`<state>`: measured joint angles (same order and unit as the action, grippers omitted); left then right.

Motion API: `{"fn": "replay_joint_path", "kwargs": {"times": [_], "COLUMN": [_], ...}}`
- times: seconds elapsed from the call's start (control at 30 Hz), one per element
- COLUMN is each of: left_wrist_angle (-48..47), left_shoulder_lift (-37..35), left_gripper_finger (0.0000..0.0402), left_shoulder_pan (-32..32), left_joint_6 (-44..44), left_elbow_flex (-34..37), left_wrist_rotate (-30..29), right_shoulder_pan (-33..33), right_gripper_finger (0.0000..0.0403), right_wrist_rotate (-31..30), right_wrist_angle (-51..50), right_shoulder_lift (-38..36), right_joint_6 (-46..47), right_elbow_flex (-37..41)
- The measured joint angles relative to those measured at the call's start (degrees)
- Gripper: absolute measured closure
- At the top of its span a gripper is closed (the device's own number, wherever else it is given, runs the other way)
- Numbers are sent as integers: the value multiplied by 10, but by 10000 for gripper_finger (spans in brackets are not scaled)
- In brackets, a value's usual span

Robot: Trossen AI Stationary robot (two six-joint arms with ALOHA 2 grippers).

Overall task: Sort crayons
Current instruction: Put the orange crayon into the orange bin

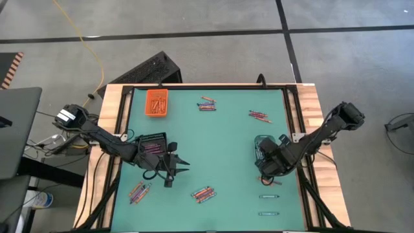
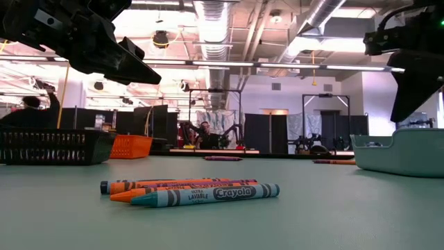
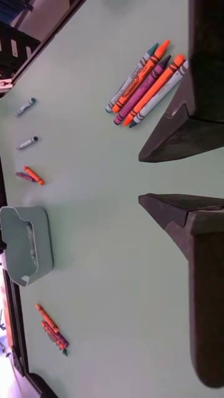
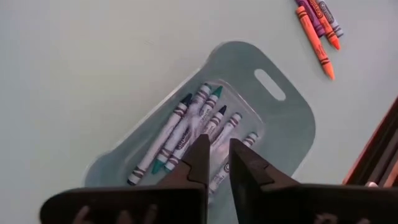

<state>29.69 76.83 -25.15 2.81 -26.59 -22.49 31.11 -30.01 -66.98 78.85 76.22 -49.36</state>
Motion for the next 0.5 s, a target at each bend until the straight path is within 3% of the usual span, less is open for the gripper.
{"fn": "replay_joint_path", "kwargs": {"times": [0.27,0.5], "left_wrist_angle": [1,2], "left_shoulder_lift": [0,0], "left_gripper_finger": [320,320], "left_shoulder_pan": [0,0], "left_joint_6": [17,39], "left_elbow_flex": [0,0], "left_wrist_rotate": [1,70], "right_shoulder_pan": [0,12], "right_gripper_finger": [346,347], "right_wrist_rotate": [7,17], "right_wrist_angle": [11,150], "right_shoulder_lift": [0,0], "right_joint_6": [-36,-201], "right_elbow_flex": [0,-23]}}
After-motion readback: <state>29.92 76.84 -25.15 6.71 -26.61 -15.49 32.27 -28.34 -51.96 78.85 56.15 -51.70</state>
